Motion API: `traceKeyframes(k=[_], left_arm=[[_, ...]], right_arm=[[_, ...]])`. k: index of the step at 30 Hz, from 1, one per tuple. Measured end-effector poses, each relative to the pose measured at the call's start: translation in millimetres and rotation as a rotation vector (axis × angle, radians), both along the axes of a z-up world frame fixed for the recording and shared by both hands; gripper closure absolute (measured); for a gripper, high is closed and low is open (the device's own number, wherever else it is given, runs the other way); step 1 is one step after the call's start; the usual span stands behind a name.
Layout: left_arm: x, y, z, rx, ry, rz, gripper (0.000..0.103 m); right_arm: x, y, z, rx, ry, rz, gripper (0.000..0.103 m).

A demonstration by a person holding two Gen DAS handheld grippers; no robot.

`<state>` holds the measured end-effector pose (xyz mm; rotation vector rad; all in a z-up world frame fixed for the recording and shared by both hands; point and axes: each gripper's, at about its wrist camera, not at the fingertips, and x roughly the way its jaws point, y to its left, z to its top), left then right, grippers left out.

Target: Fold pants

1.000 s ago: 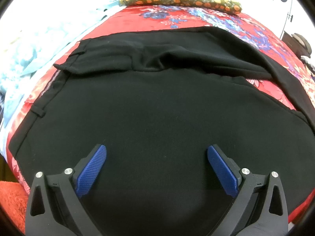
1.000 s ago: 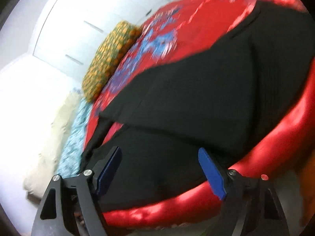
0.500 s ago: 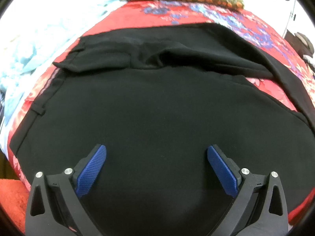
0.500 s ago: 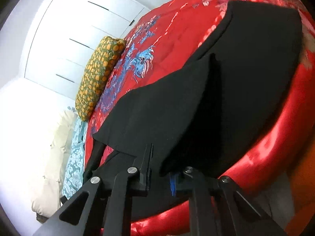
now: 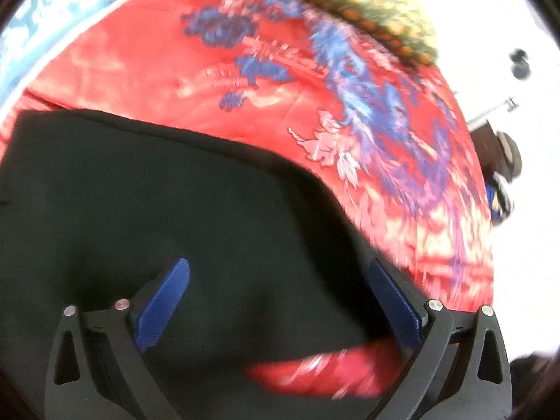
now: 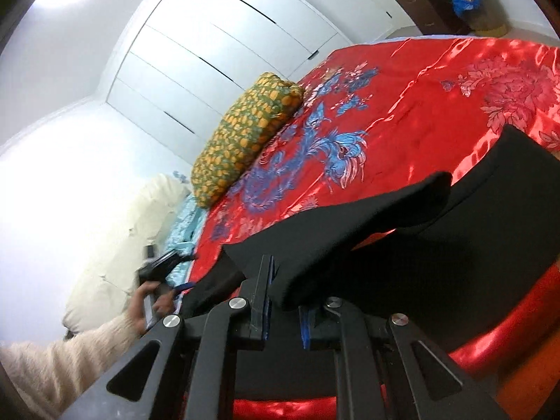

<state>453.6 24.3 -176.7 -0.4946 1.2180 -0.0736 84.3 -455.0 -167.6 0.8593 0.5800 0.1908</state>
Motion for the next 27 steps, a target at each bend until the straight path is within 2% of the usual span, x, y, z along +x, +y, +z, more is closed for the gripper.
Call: traceKeyframes(k=[6,7,8,9,11,13,15,17,20,21,24,26,27], left_arm=[[37.1,-12.5,-33.6,-0.098,0.061,0.059,0.003],[41.0,-13.9,-37.7,-0.108,0.067,0.062,0.01],[41.1,-14.2,-40.6,-0.115,0.073,0.063,0.027],[42.4,-15.1,-45.1,-0.131,0.088,0.054,0.04],[39.0,-13.9,-49.0,-0.111,0.115,0.045,0.079],[28.7,-6.4,-48.4,-0.082,0.112,0.053,0.094],[16.9,5.4,-41.6,-0.127,0.091,0.075,0.096],[7.1,11.1,-23.8,-0.136,0.05,0.084,0.097],[-14.1,15.0,30.4,-0.114,-0.073,0.081,0.097],[-31.6,20.3,60.5,-0.111,-0.148,0.084,0.097],[-92.9,38.1,114.9,-0.053,-0.323,0.087,0.096],[-144.2,48.2,123.4,0.004,-0.384,0.087,0.095],[-173.5,51.0,115.1,0.04,-0.379,0.088,0.094]], right_arm=[[-10.9,-9.8,8.1,0.006,-0.038,0.034,0.09],[-13.2,-11.6,9.5,0.005,-0.043,0.04,0.09],[-16.5,-13.3,11.1,0.006,-0.047,0.045,0.09],[-19.1,-15.7,13.1,0.011,-0.052,0.048,0.09],[-22.7,-21.8,14.8,0.023,-0.052,0.047,0.09],[-23.5,-27.8,13.2,0.027,-0.036,0.039,0.09],[-18.9,-34.2,9.2,0.016,0.005,0.02,0.09],[-2.3,-42.0,-0.1,0.009,0.067,0.015,0.09],[34.4,-53.0,8.0,-0.031,0.058,0.035,0.091],[42.1,-55.2,15.8,-0.031,0.036,0.038,0.092],[56.4,-59.7,59.1,-0.049,-0.081,0.065,0.092],[57.3,-61.5,74.6,-0.102,-0.088,0.096,0.092],[56.9,-63.2,71.8,-0.137,-0.047,0.111,0.092]])
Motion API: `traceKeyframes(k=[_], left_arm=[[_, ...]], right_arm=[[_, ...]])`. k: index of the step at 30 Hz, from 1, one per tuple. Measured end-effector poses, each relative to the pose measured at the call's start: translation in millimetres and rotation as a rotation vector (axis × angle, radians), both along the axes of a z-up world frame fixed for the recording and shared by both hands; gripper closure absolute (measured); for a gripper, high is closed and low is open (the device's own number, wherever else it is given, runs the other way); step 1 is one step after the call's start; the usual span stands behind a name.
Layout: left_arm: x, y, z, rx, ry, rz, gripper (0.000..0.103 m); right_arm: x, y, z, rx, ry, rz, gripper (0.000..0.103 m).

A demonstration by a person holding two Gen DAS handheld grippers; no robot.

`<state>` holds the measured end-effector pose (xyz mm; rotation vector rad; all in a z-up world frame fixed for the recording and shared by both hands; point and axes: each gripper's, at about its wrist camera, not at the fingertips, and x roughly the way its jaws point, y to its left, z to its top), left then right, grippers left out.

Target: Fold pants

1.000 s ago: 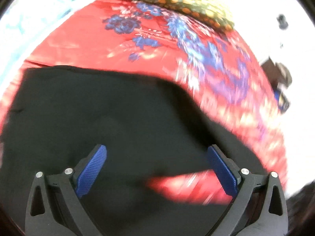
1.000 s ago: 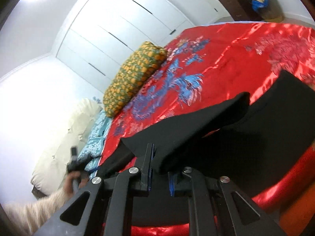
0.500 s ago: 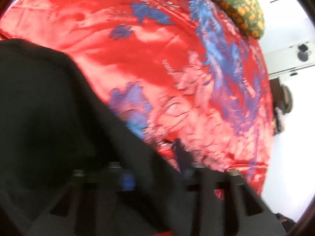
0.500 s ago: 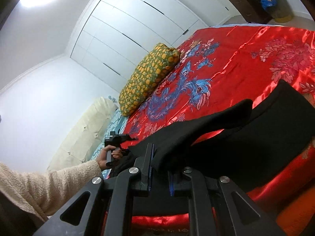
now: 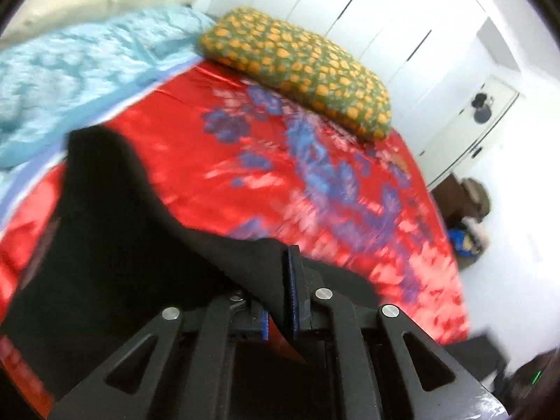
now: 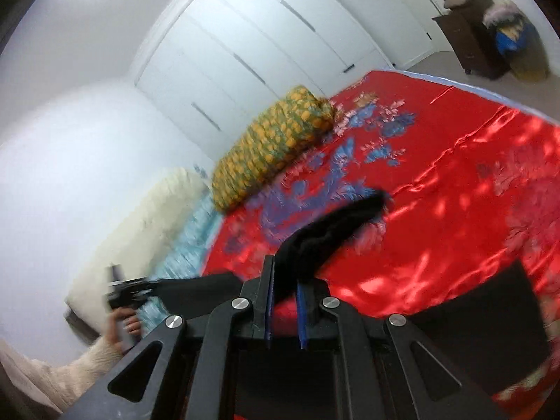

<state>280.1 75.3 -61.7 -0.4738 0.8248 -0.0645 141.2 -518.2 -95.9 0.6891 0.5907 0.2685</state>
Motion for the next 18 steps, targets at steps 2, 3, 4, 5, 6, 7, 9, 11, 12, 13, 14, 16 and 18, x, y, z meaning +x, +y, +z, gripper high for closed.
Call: traceKeyframes(k=[2,3,4,5,6,7,9,11,12,13,14,16,18], left_arm=[[-39.1,-3.4,-32.9,0.056,0.072,-0.007,0.094],[-57.3,-5.6,-57.8,0.073,0.134,-0.013,0.094],[-71.7,-8.0,-82.4,0.078,0.194,-0.018,0.095],[-79.5,-9.2,-95.3,0.079,0.228,-0.016,0.095],[-87.9,-12.2,-108.8,0.074,0.255,-0.014,0.095],[-93.1,-17.9,-115.5,0.089,0.267,-0.018,0.096],[-94.7,-29.6,-113.1,0.12,0.257,-0.044,0.096],[-93.4,-37.8,-102.3,0.136,0.23,-0.065,0.096],[-93.6,-41.0,-97.0,0.129,0.216,-0.072,0.096],[-94.4,-44.6,-92.9,0.117,0.209,-0.079,0.096],[-97.2,-51.0,-93.4,0.113,0.207,-0.088,0.096],[-104.6,-61.5,-94.5,0.137,0.213,-0.129,0.096],[-113.8,-73.4,-102.9,0.168,0.227,-0.176,0.096]], right_arm=[[-1.4,-2.9,-23.2,-0.07,0.127,0.007,0.092],[-2.4,-4.7,-41.4,-0.107,0.209,-0.002,0.092],[-4.0,-6.4,-64.7,-0.136,0.308,-0.012,0.092],[-8.1,-6.6,-92.7,-0.163,0.42,-0.018,0.092],[-11.4,-5.6,-105.5,-0.175,0.464,-0.018,0.092],[-15.7,-3.7,-118.6,-0.193,0.508,-0.015,0.092],[-25.1,0.7,-130.8,-0.246,0.547,-0.025,0.092],[-30.1,-0.5,-125.0,-0.288,0.537,-0.049,0.092],[-31.6,-3.1,-118.3,-0.302,0.522,-0.067,0.093],[-31.4,-7.6,-111.4,-0.315,0.51,-0.084,0.093],[-33.2,-11.1,-103.1,-0.337,0.5,-0.102,0.093],[-36.3,-17.4,-94.8,-0.38,0.502,-0.119,0.093],[-40.8,-23.0,-95.5,-0.423,0.539,-0.13,0.093]])
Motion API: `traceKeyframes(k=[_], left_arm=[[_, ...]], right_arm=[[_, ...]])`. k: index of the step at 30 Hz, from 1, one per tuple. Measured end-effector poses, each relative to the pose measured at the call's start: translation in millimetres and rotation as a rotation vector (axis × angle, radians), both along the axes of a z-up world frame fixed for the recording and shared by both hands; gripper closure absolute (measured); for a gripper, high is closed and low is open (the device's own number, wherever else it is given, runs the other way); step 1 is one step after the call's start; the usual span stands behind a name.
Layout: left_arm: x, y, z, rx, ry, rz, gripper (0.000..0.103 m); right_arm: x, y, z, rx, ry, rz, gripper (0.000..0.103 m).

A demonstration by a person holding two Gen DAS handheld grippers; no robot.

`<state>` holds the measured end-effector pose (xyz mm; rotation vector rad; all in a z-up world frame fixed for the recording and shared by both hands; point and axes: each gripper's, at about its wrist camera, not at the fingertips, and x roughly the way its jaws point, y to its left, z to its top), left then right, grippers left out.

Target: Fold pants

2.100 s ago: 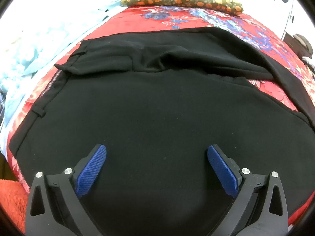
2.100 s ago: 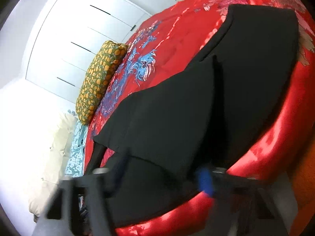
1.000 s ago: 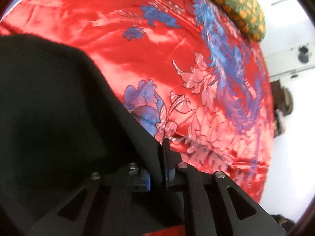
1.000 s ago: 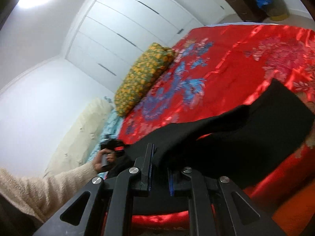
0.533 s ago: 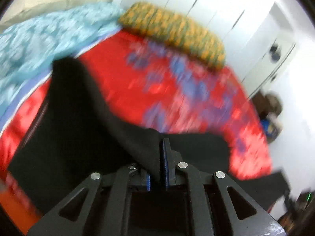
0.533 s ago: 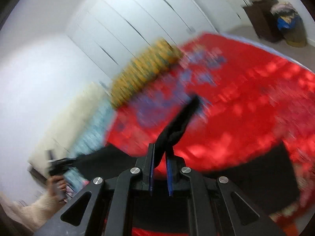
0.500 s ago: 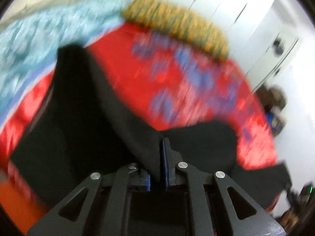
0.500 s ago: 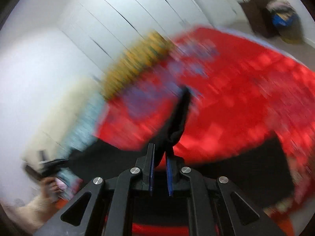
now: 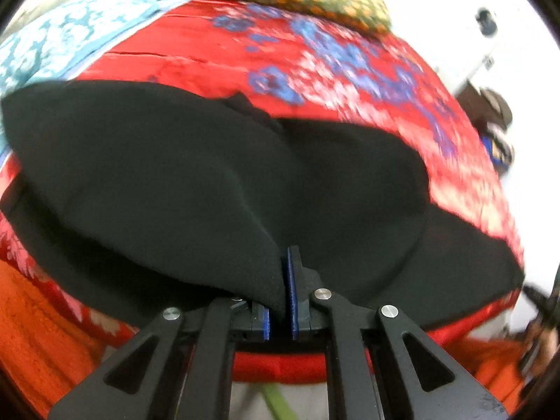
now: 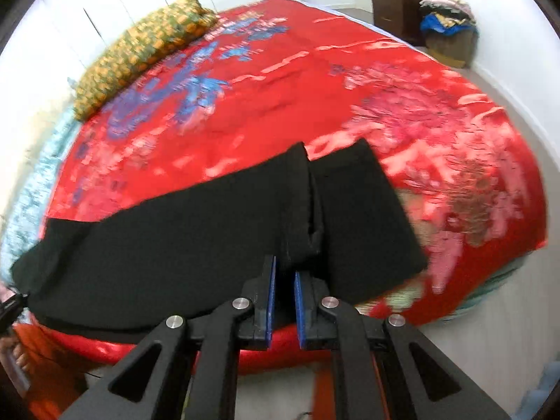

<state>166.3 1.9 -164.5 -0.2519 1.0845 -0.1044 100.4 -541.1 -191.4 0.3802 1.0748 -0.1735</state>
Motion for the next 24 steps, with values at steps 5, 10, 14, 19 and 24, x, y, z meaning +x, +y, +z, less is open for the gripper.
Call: traceKeyframes(k=[5,10,14,19,24], left_arm=[[-5.6,-18.6,-14.6,-0.006,0.056,-0.048,0.096],[-10.0,-32.6,-10.0,0.028,0.044,-0.102,0.096],[-14.3,-34.1,-15.7,0.035,0.071,-0.111,0.096],[-15.3,-41.5,-17.8,0.055,0.07,-0.139,0.096],[-19.2,-48.1,-24.6,0.099,0.09,-0.175,0.096]], right_arm=[[6.0,-23.1,-25.4,0.048,0.099,-0.102,0.093],[2.6,-31.2,-17.3,-0.003,0.083,-0.134,0.093],[2.8,-35.6,-18.7,-0.008,0.104,-0.158,0.093],[-0.9,-36.5,-18.5,-0.05,0.122,-0.171,0.093],[-3.6,-42.7,-25.5,-0.03,0.156,-0.205,0.093]])
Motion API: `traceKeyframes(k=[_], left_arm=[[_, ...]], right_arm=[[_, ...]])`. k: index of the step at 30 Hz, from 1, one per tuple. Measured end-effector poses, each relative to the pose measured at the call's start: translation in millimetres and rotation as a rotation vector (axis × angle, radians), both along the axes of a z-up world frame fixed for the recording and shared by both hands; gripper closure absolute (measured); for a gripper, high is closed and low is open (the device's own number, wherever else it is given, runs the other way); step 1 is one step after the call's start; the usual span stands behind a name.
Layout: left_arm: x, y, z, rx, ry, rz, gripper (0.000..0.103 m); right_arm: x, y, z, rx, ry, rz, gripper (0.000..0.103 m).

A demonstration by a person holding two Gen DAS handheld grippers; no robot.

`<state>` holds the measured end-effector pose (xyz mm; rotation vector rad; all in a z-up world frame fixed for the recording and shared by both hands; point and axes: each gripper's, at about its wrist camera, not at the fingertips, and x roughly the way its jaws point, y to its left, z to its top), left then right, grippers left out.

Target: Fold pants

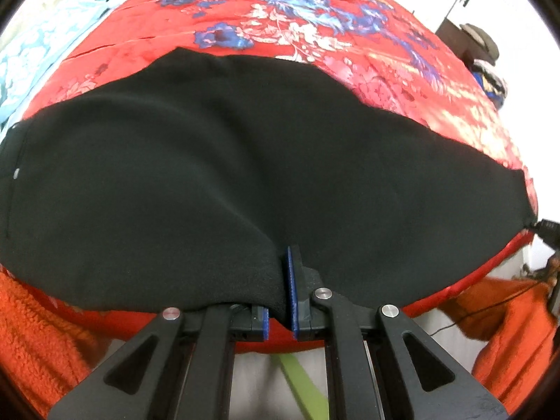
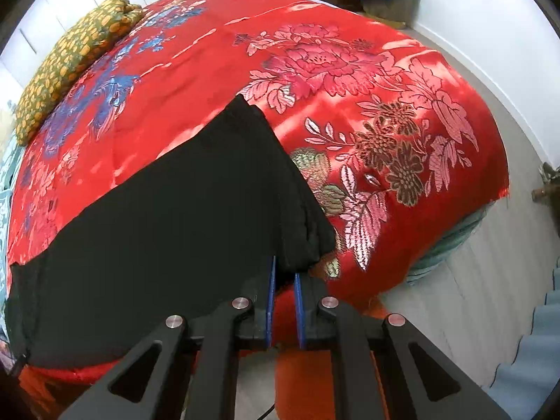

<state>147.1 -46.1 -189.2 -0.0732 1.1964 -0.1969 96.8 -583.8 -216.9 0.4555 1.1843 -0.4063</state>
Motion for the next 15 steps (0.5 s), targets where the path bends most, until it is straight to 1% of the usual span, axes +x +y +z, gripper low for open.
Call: traceKeyframes(k=[6,8,9,10,11,12,13,15], left_arm=[[-1.0,-3.3,-7.4,0.04,0.013,-0.024,0.095],[-1.2,-3.0,-7.3,0.043,0.017,-0.018,0.092],[-1.7,-1.8,-6.4,0.039,0.022,-0.017,0.091],[-2.4,-1.0,-5.5,0.039,0.027,-0.017,0.085],[-3.8,0.0,-4.7,0.043,0.041,-0.019,0.071],[-7.6,2.4,-3.4,0.051,0.063,-0.021,0.061],[-12.5,5.8,-1.6,0.055,0.076,-0.017,0.049],[-30.2,18.2,6.3,0.024,0.101,-0.001,0.049]], right_arm=[[7.5,2.6,-6.3,-0.028,0.036,0.01,0.093],[7.9,3.2,-6.3,-0.04,0.041,0.004,0.092],[8.3,4.7,-5.8,-0.042,0.042,-0.001,0.084],[7.5,3.8,-4.5,-0.039,0.042,-0.006,0.078],[5.8,2.2,-1.8,-0.042,0.048,-0.022,0.053],[3.7,2.1,0.9,-0.039,0.042,-0.032,0.024],[-0.4,1.0,6.7,-0.028,0.017,-0.045,0.016],[-11.4,1.6,24.8,-0.032,-0.047,-0.067,0.014]])
